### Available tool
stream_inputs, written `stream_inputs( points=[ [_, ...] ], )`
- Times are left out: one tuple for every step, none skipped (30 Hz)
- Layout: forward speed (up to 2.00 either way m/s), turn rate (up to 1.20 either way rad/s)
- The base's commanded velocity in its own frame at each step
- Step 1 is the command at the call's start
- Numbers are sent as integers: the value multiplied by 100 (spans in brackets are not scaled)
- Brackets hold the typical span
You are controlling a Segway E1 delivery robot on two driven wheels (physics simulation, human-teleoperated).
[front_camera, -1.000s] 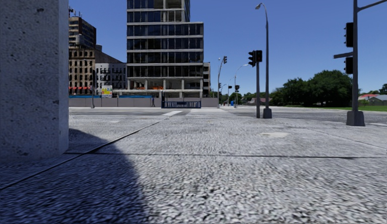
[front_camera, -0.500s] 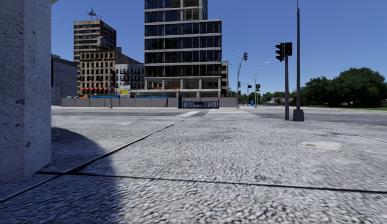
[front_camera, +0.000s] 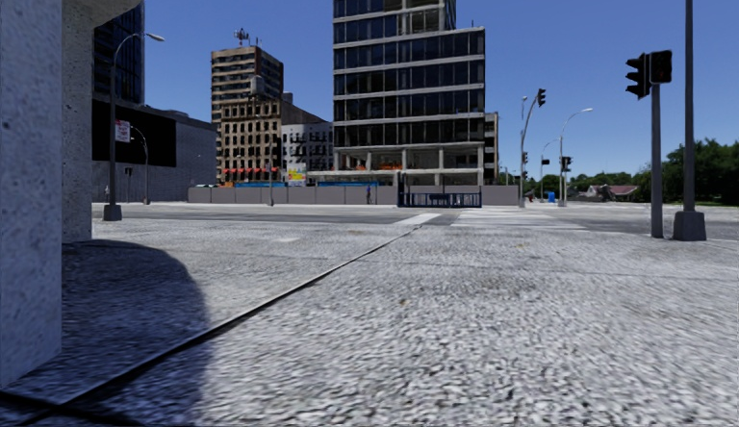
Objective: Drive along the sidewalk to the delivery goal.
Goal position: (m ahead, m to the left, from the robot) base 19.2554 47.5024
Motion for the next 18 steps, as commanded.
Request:
stream_inputs(
  points=[
    [200,46],
    [200,46],
    [200,46],
    [200,46],
    [200,46],
    [200,46],
    [200,46],
    [200,46],
    [200,46],
    [200,46],
    [200,46],
    [200,46],
    [200,46],
    [200,46],
    [200,46],
    [200,46],
    [200,46],
    [200,46]
  ],
)
